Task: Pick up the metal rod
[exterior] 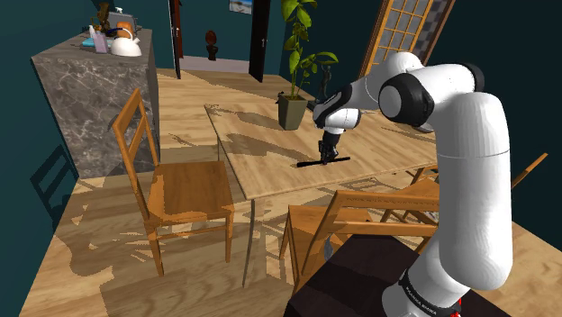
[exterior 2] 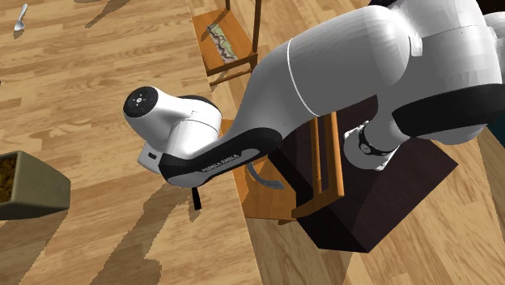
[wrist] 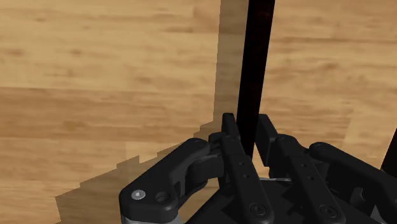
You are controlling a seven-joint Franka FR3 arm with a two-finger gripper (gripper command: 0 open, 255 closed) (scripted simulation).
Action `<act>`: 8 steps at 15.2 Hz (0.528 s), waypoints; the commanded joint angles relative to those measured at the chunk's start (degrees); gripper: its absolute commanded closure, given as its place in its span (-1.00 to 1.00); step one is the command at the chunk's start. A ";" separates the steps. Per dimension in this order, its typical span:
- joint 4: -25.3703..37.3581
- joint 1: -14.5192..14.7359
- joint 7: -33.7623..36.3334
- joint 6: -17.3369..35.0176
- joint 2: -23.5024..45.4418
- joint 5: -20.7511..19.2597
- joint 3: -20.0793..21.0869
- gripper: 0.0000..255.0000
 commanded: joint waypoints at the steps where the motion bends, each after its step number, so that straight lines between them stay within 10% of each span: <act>1: -0.05 -0.03 -0.02 -0.02 0.13 0.03 0.04 1.00; 8: 0.01 0.12 0.16 -0.52 -0.36 -0.33 -0.23 1.00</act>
